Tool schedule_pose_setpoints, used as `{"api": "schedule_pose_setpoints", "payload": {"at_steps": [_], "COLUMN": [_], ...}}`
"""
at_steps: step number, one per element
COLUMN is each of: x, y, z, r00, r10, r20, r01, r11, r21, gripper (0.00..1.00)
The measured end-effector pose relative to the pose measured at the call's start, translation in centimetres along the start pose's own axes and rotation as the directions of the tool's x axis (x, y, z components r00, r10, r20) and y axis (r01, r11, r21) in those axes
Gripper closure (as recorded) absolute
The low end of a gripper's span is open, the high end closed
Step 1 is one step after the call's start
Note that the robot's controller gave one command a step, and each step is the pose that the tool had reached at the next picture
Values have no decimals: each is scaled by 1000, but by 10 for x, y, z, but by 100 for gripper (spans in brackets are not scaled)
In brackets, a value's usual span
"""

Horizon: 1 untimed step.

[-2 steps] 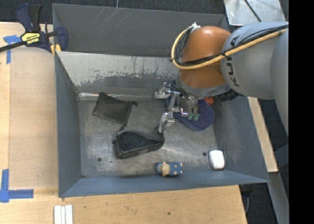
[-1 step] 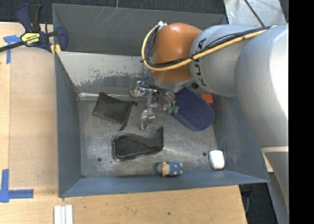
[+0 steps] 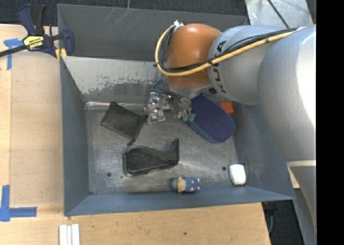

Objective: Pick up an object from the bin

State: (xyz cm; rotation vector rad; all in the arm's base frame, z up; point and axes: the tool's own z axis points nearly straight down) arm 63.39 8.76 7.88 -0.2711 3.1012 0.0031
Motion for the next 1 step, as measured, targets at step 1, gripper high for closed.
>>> {"api": "schedule_pose_setpoints", "payload": {"at_steps": [1], "x": [-1], "y": [6], "z": [-124], "r00": [996], "r10": [-83], "r20": [-15], "r01": [83], "r11": [997], "r21": [-1], "gripper": [100]}}
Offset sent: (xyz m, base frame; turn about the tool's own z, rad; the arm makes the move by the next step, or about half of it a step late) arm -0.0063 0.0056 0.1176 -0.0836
